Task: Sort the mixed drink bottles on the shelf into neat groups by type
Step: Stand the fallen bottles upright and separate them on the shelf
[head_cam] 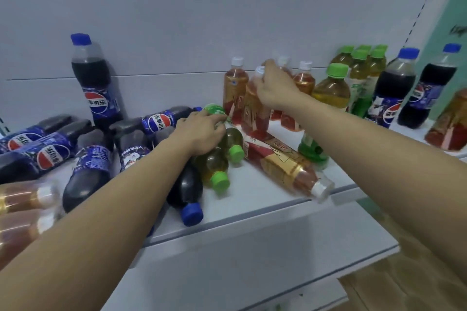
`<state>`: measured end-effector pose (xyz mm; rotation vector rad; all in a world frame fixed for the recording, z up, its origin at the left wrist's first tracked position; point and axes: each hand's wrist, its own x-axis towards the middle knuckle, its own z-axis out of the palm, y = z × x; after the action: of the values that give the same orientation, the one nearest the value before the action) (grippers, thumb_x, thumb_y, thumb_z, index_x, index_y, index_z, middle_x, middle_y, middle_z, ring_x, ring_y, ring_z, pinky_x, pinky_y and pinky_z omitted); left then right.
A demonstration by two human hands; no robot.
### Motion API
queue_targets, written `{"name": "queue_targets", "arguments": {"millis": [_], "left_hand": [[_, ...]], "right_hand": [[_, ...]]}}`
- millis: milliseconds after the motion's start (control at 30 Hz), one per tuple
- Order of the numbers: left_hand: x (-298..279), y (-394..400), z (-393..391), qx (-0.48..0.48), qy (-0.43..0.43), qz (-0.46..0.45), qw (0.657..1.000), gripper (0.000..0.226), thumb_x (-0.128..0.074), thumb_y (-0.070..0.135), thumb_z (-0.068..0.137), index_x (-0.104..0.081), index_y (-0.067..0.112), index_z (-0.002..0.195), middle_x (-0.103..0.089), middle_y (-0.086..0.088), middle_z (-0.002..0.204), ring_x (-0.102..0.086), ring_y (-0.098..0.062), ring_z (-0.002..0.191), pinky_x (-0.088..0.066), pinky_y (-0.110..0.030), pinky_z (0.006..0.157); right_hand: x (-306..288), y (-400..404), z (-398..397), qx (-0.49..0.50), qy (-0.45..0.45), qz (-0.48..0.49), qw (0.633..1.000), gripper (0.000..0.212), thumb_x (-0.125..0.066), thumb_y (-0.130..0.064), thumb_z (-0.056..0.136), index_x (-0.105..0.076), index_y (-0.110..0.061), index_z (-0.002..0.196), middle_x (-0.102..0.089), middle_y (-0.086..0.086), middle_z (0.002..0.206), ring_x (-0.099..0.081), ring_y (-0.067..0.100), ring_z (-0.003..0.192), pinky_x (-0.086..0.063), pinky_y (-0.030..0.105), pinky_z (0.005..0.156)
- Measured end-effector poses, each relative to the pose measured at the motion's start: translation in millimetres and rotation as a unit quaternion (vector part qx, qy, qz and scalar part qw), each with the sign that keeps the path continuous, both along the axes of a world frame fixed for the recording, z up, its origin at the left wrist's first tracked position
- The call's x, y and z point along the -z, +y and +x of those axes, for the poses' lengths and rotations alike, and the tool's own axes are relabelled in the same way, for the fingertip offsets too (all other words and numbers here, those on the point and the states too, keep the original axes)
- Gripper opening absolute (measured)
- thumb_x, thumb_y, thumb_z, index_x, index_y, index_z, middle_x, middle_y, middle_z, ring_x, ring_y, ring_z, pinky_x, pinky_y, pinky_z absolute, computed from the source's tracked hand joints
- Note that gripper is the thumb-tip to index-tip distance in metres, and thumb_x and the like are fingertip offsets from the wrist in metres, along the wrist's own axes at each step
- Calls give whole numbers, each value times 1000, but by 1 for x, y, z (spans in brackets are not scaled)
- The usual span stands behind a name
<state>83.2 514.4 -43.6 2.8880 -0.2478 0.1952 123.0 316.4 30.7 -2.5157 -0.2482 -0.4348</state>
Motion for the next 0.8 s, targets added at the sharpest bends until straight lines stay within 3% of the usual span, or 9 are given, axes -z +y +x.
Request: {"name": "queue_targets", "arguments": {"millis": [167,233,267,333,367,433,533,633,800], "left_hand": [[1,2,-1,-1,-1,-2,1000,55,-24,51,99,-41,41,151,-43,-4,156,-38,-30,143,-32,-58,111],[2,5,-1,-1,1,-2,1000,54,-25,51,100,-39,41,151,-43,-4,157,-37,-30,143,-32,-58,111],[3,5,0,-1,2,-1,1000,54,-25,51,100,-39,41,152,-43,-4,157,-37,-30,144,-32,-58,111],[3,5,2,0,3,2,1000,54,-26,51,100,-38,40,152,-42,-4,157,-37,-30,144,-31,-58,112],[3,5,2,1,2,4,1000,54,-26,51,100,-38,40,152,-42,-4,157,-37,-30,144,-31,-58,112],[4,6,2,2,3,5,1000,53,-28,50,101,-38,40,152,-41,-5,158,-36,-30,145,-31,-59,112],[3,6,3,5,4,6,1000,53,-30,48,101,-38,39,153,-41,-5,159,-35,-31,145,-31,-59,112],[2,3,4,0,5,12,1000,52,-32,47,102,-39,38,153,-41,-6,158,-36,-31,145,-31,-59,112],[1,-2,4,-2,-1,12,1000,51,-31,45,103,-40,36,152,-42,-7,158,-39,-33,142,-33,-59,110]], "right_hand": [[-1,3,25,75,10,6,997,57,-48,-35,106,-27,-15,154,-57,12,130,-54,19,77,-35,27,50],[0,1,25,74,20,32,997,61,-52,-36,105,-26,-13,155,-55,13,137,-55,21,87,-36,25,52],[1,0,22,67,27,45,996,64,-54,-35,104,-24,-12,156,-51,14,142,-59,23,96,-45,26,58],[5,0,8,45,30,64,996,72,-58,-32,102,-19,-13,159,-36,16,157,-55,33,128,-55,39,92],[8,0,-2,32,17,68,997,75,-60,-32,102,-17,-15,160,-27,14,163,-43,35,141,-46,45,107],[14,-1,-30,1,-18,40,999,76,-61,-33,100,-18,-17,160,-20,11,166,-33,35,148,-35,50,117],[27,-14,-81,-41,-23,-56,997,57,-62,-38,96,-37,-23,145,-42,9,144,-54,31,125,-49,48,105],[43,-35,-124,-51,18,-131,990,39,-61,-48,92,-46,-31,124,-47,-2,118,-53,21,105,-49,38,85],[76,-63,-168,-11,-17,-106,994,40,-63,-49,92,-44,-35,124,-43,-6,121,-50,18,108,-52,38,82]]}}
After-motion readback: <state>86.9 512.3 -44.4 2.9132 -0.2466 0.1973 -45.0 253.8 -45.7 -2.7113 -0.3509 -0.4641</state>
